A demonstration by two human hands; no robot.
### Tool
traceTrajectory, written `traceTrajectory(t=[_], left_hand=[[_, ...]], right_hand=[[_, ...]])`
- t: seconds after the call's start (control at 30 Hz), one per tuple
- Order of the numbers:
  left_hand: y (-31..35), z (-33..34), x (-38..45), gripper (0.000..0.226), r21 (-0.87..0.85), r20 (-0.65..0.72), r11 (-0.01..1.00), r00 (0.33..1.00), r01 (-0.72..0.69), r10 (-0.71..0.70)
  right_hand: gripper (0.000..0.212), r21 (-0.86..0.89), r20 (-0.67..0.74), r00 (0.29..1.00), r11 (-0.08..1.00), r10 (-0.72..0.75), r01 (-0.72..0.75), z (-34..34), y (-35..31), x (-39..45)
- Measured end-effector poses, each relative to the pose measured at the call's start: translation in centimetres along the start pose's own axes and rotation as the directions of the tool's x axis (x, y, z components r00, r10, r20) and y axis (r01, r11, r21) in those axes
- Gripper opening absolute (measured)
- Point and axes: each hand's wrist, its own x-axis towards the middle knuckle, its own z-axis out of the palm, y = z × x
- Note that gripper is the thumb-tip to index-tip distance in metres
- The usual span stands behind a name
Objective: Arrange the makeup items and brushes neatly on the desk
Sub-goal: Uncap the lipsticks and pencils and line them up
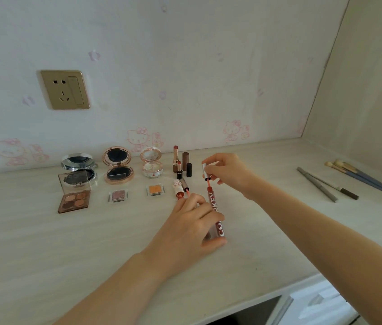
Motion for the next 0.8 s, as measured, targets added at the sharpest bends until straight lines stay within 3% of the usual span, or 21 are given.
traceTrajectory(t=[0.3,0.8], left_hand=[[0.4,0.0,0.2,0.032,-0.015,0.016,0.999,0.999,0.048,-0.047],[0.2,0.2,0.5,0.034,-0.035,0.048,0.996,0.996,0.081,-0.079]], right_hand=[[0.025,-0.161,0.053,0.999,0.987,0.012,-0.004,2.1,1.1,1.9],[0.008,-0.317,0.029,0.999,0.947,-0.043,0.05,3.9,1.6,3.7]])
